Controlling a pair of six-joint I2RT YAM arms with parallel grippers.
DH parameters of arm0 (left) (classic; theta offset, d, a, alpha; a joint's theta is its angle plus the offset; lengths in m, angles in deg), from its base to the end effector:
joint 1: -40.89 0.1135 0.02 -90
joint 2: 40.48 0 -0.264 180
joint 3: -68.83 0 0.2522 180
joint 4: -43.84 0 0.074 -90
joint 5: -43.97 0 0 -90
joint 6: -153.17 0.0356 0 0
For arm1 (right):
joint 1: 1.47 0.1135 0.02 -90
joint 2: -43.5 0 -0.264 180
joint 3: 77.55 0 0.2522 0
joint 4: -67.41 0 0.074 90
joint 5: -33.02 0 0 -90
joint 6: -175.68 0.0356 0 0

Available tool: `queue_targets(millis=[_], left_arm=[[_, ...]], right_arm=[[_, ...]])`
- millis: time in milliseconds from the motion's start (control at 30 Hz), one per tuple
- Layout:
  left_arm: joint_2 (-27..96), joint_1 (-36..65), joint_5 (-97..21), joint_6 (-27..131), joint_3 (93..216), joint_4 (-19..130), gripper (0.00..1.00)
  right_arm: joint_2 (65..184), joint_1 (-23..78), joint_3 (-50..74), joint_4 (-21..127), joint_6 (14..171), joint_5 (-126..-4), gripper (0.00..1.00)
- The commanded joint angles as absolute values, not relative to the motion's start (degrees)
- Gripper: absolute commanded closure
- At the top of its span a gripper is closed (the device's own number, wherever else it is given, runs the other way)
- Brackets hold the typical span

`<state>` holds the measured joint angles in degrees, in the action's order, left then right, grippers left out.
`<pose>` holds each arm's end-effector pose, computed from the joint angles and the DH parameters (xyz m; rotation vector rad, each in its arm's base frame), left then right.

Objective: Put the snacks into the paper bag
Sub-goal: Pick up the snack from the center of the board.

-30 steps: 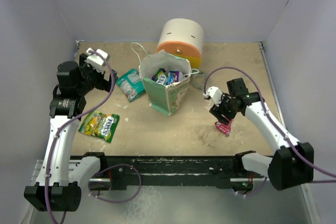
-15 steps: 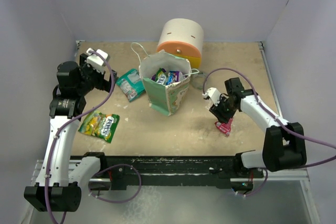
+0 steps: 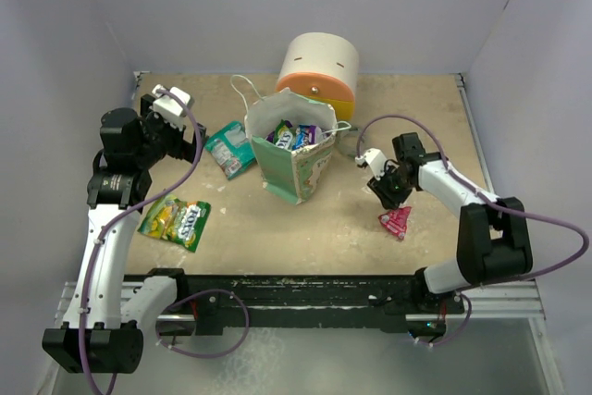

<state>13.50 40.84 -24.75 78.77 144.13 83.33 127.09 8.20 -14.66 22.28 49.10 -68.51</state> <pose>0.2015 -0.0131 0.3853 0.5017 1.8002 -0.1632 0.2660 0.0525 0.1874 -1.1071 2.4447 0.1298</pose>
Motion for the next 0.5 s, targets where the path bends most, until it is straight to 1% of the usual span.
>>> queue_targets(millis=[0, 300, 467], left_arm=[[13.1, 41.2, -23.3, 78.3, 144.3, 80.7, 0.01], [13.0, 41.3, -23.3, 78.3, 144.1, 80.6, 0.01], [12.9, 41.2, -23.3, 78.3, 143.9, 80.5, 0.01]], right_arm=[[128.3, 7.9, -12.3, 23.9, 50.6, -69.5, 0.59], [130.4, 7.8, -13.1, 24.4, 50.4, -68.5, 0.67], [129.8, 7.8, -13.2, 23.6, 50.1, -68.7, 0.76]])
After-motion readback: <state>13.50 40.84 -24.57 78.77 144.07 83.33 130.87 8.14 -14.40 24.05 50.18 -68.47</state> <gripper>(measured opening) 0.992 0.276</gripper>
